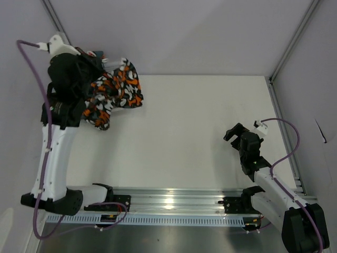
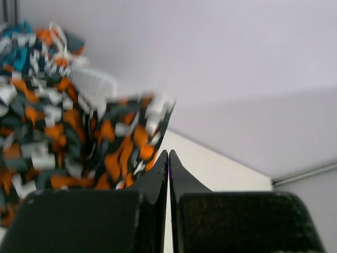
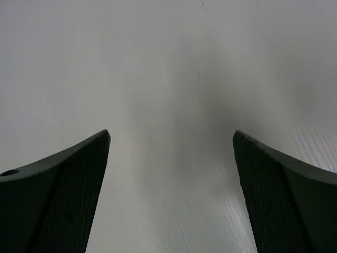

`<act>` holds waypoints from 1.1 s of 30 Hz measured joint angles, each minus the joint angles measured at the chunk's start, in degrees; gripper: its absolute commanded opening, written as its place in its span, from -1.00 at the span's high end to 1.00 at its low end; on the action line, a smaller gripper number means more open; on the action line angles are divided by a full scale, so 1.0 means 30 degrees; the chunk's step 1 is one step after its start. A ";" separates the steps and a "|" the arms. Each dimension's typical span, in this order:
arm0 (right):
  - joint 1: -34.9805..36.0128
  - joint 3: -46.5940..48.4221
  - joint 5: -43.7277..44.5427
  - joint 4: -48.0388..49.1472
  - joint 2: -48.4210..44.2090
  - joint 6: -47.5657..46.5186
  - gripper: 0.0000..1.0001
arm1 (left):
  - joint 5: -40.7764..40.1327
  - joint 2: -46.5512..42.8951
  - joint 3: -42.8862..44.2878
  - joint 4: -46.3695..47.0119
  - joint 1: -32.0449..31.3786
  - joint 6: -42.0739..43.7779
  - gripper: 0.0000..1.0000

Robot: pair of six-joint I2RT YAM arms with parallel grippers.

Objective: Fold and stack the shorts

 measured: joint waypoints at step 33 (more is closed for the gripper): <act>0.0000 0.0277 -0.1005 0.0248 0.0736 -0.0007 -0.99 | -0.2448 0.5880 -0.8597 -0.0372 -0.0787 0.0306 -0.98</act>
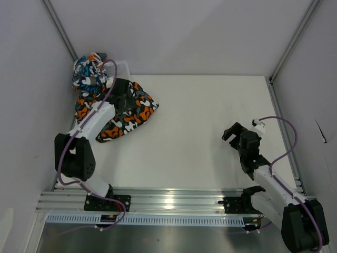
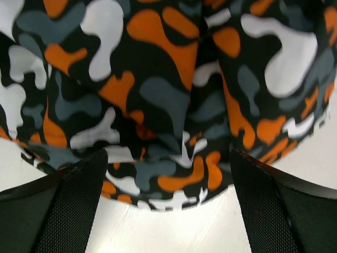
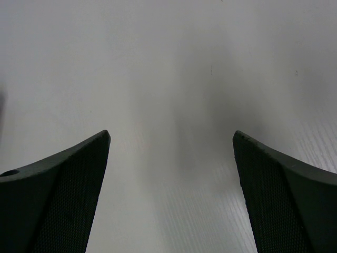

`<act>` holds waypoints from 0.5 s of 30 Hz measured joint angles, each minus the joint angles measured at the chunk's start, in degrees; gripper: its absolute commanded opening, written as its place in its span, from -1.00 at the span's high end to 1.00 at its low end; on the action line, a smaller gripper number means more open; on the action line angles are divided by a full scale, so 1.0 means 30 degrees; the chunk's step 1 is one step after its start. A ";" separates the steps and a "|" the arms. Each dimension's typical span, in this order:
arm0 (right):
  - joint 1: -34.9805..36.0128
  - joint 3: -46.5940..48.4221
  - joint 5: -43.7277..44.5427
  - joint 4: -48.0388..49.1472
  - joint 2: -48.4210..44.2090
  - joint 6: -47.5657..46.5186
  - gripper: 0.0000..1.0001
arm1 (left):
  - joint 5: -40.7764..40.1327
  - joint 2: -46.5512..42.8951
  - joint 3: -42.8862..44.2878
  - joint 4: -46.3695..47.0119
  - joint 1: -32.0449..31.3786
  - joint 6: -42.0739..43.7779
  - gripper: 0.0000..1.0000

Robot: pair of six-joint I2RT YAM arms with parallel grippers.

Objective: Fold and stack the shorts

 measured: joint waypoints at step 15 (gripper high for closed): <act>0.0000 0.0007 -0.0189 0.0073 0.0022 -0.0007 -0.99 | 0.0153 0.2098 0.0131 0.2251 0.2754 -0.0204 1.00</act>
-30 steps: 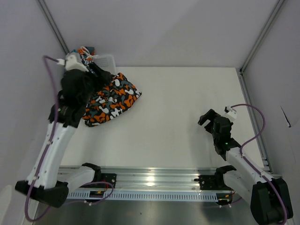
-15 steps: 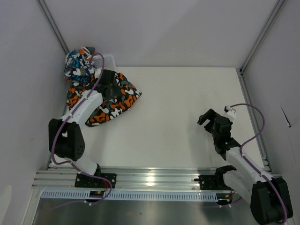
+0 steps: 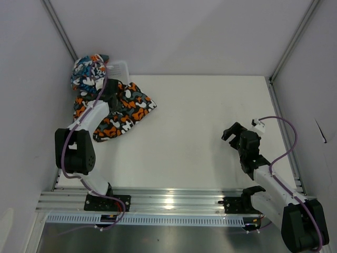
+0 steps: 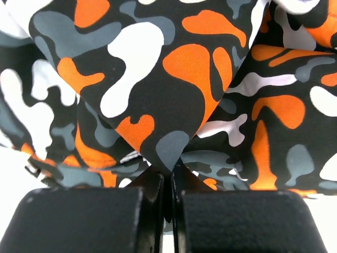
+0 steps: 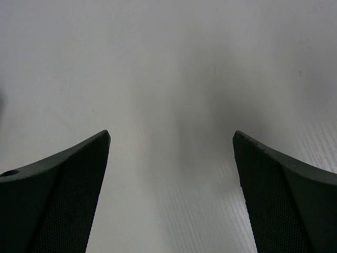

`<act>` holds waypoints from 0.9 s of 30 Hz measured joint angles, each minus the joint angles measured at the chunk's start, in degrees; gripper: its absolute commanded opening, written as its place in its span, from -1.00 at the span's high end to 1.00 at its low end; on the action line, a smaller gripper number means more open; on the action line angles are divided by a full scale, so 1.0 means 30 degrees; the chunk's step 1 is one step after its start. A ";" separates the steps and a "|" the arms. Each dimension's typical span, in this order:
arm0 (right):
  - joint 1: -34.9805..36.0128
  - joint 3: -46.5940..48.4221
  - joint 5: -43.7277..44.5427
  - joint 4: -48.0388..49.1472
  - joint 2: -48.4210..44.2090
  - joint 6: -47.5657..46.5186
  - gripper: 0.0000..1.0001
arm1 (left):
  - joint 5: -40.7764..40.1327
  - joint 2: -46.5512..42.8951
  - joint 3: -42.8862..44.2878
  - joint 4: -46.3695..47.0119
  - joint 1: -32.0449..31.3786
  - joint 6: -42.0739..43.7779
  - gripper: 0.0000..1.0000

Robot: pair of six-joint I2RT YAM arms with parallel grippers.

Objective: Fold and stack the shorts

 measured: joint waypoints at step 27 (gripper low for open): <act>-0.0036 0.0109 -0.0299 0.0197 0.0357 -0.0007 -0.99 | 0.7074 -1.7027 0.1639 0.5275 -0.2433 -0.1413 1.00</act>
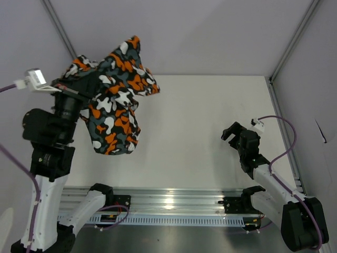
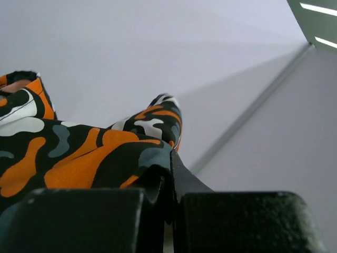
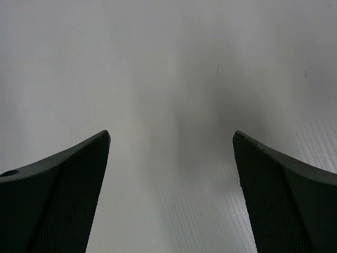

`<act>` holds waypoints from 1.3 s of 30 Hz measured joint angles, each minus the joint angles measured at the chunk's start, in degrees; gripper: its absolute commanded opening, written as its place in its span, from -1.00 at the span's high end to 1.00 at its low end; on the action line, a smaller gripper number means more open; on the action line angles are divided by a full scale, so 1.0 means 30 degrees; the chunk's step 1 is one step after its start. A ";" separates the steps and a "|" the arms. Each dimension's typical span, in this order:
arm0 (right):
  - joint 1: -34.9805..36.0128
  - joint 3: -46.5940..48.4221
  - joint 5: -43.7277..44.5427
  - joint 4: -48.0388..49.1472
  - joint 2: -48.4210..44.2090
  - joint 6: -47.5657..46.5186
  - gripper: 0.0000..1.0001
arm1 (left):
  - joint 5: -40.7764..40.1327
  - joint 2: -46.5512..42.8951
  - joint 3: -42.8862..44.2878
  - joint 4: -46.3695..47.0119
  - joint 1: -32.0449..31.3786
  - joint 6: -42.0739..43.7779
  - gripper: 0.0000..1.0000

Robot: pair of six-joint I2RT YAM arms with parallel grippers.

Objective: Fold and stack the shorts

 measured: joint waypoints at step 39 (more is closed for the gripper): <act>0.0000 0.0000 0.0306 -0.0175 -0.0794 -0.0131 -0.99 | -0.0539 1.9955 -0.0219 -0.4481 -0.1209 0.0648 -0.92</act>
